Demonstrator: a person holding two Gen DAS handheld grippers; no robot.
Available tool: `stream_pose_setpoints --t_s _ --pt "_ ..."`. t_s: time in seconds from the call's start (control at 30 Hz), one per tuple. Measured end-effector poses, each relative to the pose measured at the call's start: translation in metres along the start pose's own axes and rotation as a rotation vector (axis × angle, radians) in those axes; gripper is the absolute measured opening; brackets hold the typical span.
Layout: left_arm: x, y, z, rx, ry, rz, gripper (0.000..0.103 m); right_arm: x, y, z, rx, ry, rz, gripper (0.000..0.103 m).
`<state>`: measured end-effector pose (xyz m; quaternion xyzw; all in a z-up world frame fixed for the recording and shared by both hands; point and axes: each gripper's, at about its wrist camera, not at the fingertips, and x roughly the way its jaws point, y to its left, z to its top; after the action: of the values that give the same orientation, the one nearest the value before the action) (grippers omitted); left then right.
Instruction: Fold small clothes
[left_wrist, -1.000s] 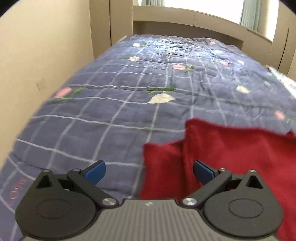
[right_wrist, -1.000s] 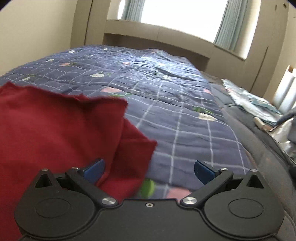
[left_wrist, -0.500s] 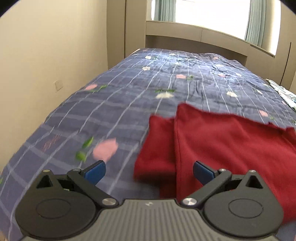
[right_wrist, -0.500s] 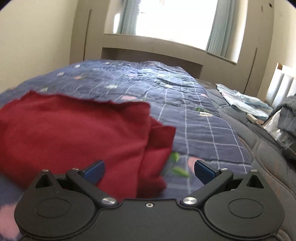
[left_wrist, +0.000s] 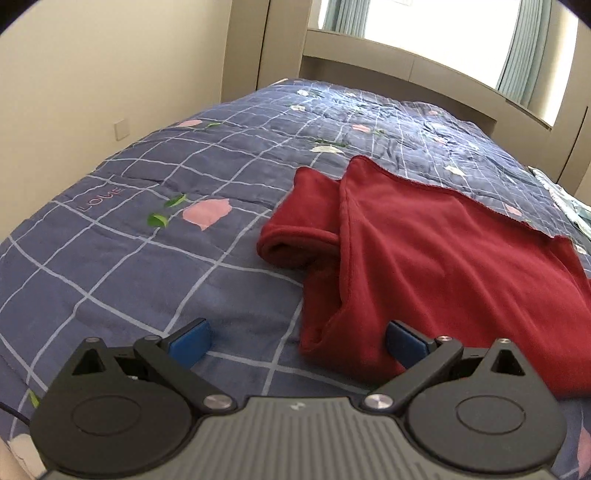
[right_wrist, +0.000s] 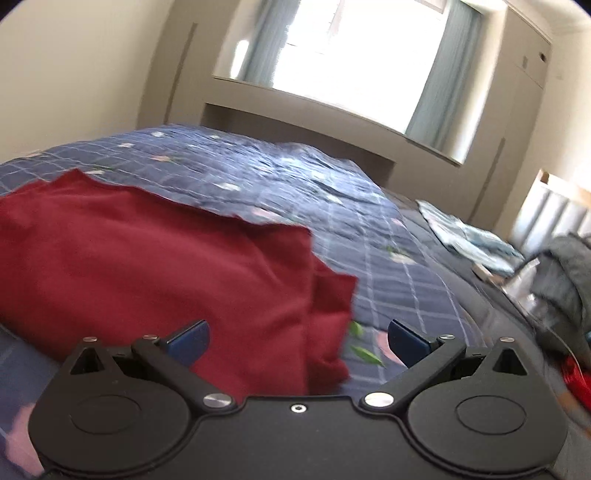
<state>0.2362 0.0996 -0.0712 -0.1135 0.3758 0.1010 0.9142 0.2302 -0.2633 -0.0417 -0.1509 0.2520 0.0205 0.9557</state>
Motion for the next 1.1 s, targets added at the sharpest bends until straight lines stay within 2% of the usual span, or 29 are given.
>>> stream_pose_setpoints --t_s 0.17,0.3,0.5,0.63,0.83,1.0,1.1 --pt "0.004 -0.003 -0.008 0.024 -0.045 0.017 0.103 0.010 0.033 0.017 -0.046 -0.018 0.057 0.102" --pt "0.005 -0.007 -0.011 0.051 -0.066 0.029 0.103 0.032 0.061 0.044 -0.098 -0.032 0.106 0.102" --pt "0.006 -0.007 -0.012 0.048 -0.070 0.028 0.103 0.089 0.093 0.091 -0.204 -0.030 0.097 0.102" --pt "0.007 -0.006 -0.013 0.050 -0.076 0.032 0.103 0.124 0.107 0.108 -0.245 -0.027 0.082 0.102" --pt "0.007 -0.007 -0.013 0.053 -0.078 0.033 0.103 0.156 0.118 0.100 -0.286 0.050 0.064 0.102" --pt "0.007 -0.009 -0.014 0.061 -0.084 0.043 0.103 0.126 0.123 0.081 -0.323 0.003 0.067 0.102" --pt "0.007 -0.009 -0.014 0.061 -0.084 0.041 0.103 0.104 0.124 0.071 -0.312 -0.007 0.102 0.102"
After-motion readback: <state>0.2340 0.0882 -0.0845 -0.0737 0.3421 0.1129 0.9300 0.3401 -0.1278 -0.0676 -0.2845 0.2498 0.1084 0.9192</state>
